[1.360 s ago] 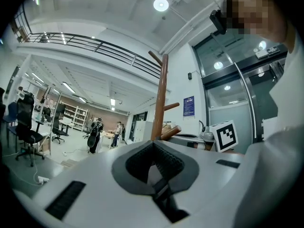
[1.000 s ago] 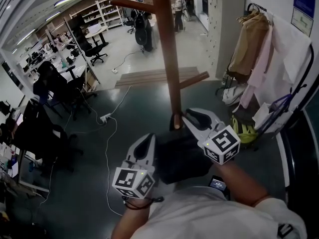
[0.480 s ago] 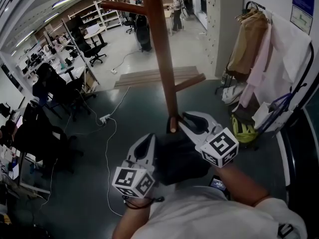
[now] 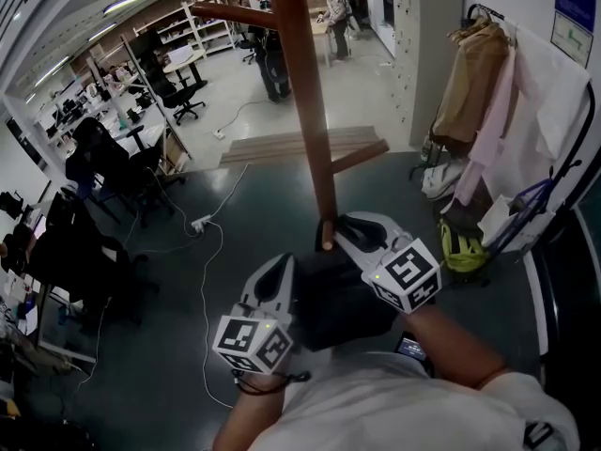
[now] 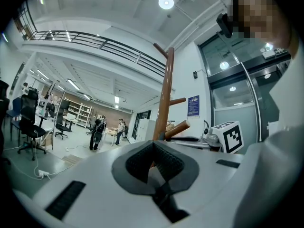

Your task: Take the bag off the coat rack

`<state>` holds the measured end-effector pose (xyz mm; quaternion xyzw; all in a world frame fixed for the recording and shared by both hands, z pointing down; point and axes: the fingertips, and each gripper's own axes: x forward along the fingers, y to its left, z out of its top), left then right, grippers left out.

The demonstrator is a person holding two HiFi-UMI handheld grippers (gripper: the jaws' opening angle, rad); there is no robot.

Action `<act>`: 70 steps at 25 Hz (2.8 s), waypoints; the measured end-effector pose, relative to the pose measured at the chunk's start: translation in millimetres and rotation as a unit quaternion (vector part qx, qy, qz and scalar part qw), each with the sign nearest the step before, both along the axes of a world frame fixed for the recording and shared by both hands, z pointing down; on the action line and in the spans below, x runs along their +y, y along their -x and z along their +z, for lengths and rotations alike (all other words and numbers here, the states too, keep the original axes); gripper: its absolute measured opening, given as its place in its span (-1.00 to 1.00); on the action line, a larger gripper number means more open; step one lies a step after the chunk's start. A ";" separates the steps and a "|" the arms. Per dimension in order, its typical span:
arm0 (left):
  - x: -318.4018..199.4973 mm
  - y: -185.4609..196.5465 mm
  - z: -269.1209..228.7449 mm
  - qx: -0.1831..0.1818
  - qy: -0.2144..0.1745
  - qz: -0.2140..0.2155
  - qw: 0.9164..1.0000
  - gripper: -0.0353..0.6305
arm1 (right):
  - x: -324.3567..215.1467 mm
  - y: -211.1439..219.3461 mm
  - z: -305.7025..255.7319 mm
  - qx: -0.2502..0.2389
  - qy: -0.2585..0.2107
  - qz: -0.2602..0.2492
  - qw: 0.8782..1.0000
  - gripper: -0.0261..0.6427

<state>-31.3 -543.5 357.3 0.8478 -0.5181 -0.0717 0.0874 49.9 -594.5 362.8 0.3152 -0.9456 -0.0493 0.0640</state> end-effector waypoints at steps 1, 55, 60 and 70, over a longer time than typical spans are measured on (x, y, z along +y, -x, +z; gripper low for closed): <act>0.7 -0.1 -0.4 0.000 0.000 -0.001 1.000 -0.88 | -0.7 -0.8 0.7 0.002 0.000 0.003 1.000 -0.69; 139.2 88.8 -36.7 0.011 -0.033 0.097 0.995 -0.88 | 150.2 45.7 -57.6 -0.102 -0.040 0.140 0.984 -0.85; 179.1 108.6 -34.4 0.008 -0.029 0.109 0.994 -0.88 | 193.3 58.3 -48.4 -0.104 -0.033 0.164 0.980 -0.85; 250.6 117.5 -21.5 0.001 -0.023 0.133 0.991 -0.88 | 277.2 64.6 -33.3 -0.102 -0.019 0.201 0.974 -0.85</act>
